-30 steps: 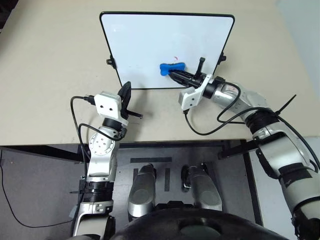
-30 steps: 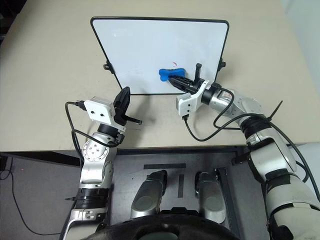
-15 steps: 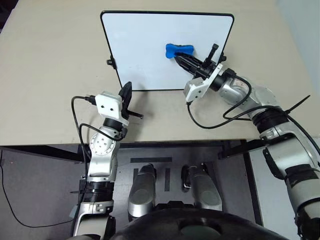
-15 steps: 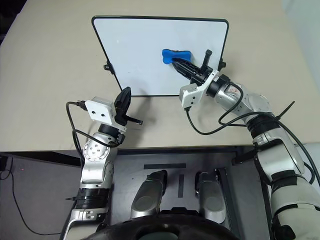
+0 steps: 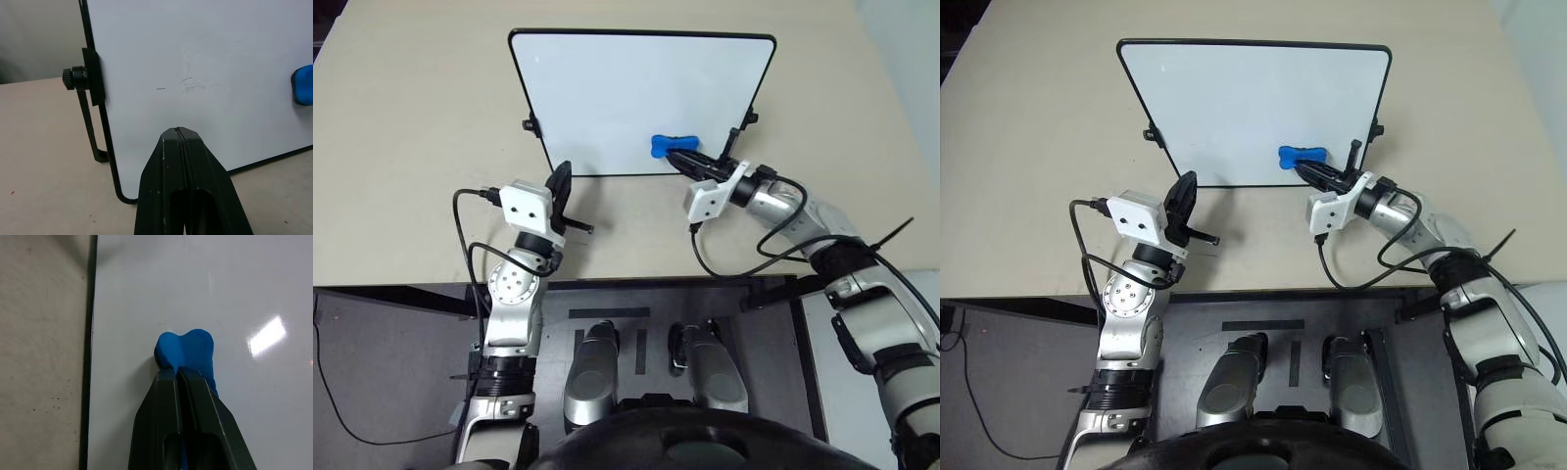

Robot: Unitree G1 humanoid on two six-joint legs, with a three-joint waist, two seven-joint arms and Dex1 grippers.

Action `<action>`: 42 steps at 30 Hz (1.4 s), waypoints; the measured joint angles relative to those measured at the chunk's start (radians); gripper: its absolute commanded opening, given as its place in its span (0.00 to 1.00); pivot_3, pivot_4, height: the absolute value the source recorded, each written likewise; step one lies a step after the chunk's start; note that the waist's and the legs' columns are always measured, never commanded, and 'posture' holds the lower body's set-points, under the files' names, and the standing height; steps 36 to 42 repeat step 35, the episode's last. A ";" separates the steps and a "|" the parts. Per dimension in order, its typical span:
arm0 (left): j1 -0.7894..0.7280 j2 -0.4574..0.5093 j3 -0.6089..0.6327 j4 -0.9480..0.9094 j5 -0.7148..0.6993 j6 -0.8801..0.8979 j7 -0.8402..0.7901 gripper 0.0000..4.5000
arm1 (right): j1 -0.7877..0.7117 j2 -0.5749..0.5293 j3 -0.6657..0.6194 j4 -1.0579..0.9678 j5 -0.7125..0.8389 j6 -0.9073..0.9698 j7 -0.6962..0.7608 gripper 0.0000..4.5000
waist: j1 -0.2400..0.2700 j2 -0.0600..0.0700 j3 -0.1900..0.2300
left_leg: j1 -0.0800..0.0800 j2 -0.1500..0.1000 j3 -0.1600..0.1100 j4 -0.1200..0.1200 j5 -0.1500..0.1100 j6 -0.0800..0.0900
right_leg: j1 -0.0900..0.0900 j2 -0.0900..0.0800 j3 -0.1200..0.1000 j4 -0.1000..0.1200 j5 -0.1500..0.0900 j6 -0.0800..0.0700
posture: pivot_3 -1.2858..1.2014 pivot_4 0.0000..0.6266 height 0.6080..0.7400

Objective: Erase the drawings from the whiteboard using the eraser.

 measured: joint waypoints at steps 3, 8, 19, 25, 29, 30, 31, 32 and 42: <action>0.007 0.006 0.004 -0.007 -0.002 0.001 -0.011 0.00 | 0.118 -0.039 -0.010 -0.192 0.232 0.106 0.212 0.01 | 0.000 -0.001 -0.001 | -0.003 0.000 0.003 0.000 0.000 0.001 | -0.001 0.001 0.000 -0.001 -0.005 0.002 | 0.52 0.24 1.00; 0.016 0.008 0.004 -0.010 -0.007 0.011 -0.018 0.00 | 0.307 -0.135 -0.011 -0.490 0.467 0.393 0.500 0.01 | 0.002 -0.002 -0.001 | -0.007 0.000 0.011 0.003 0.003 0.001 | -0.001 0.001 0.000 -0.006 -0.007 0.005 | 0.52 0.24 1.00; 0.016 0.026 0.007 -0.011 -0.020 0.022 -0.041 0.00 | 0.366 -0.137 -0.077 -0.588 0.493 0.599 0.581 0.47 | -0.002 -0.003 -0.001 | 0.001 0.002 0.012 0.003 0.000 0.011 | 0.002 0.002 0.003 -0.001 -0.005 0.005 | 0.52 0.24 1.00; 0.022 0.040 0.014 -0.026 -0.021 0.039 -0.039 0.00 | 0.389 -0.125 -0.116 -0.647 0.524 0.625 0.598 0.94 | -0.003 -0.003 -0.001 | 0.006 0.001 0.013 0.003 0.004 0.014 | 0.006 0.003 0.007 0.001 -0.005 0.006 | 0.52 0.24 1.00; 0.026 0.047 0.015 -0.038 -0.022 0.047 -0.040 0.00 | 0.406 -0.107 -0.167 -0.702 0.553 0.641 0.594 0.99 | -0.004 -0.003 -0.001 | 0.007 0.001 0.015 0.003 0.007 0.018 | 0.006 0.008 0.017 0.001 -0.007 0.008 | 0.52 0.24 1.00; 0.032 0.050 0.015 -0.047 -0.025 0.052 -0.042 0.00 | 0.428 -0.107 -0.186 -0.724 0.560 0.657 0.593 0.99 | -0.003 -0.003 -0.001 | 0.008 0.000 0.015 0.003 0.007 0.018 | 0.006 0.009 0.020 0.002 -0.008 0.010 | 0.52 0.24 1.00; 0.035 0.055 0.016 -0.049 -0.027 0.058 -0.046 0.00 | 0.445 -0.107 -0.198 -0.737 0.567 0.671 0.592 0.99 | -0.003 -0.003 -0.001 | 0.008 -0.001 0.015 0.002 0.006 0.018 | 0.006 0.009 0.021 0.002 -0.008 0.011 | 0.52 0.24 1.00; 0.034 0.059 0.016 -0.049 -0.029 0.064 -0.056 0.00 | 0.469 -0.107 -0.215 -0.756 0.581 0.695 0.591 0.99 | -0.002 -0.003 -0.001 | 0.007 -0.002 0.015 0.002 0.006 0.019 | 0.006 0.009 0.022 0.002 -0.009 0.012 | 0.52 0.24 1.00; 0.006 0.067 0.015 -0.046 -0.038 0.078 -0.073 0.00 | 0.520 -0.103 -0.262 -0.816 0.635 0.769 0.589 0.99 | -0.002 -0.003 -0.001 | 0.007 -0.004 0.017 0.002 0.005 0.020 | 0.006 0.008 0.025 0.002 -0.010 0.014 | 0.52 0.24 1.00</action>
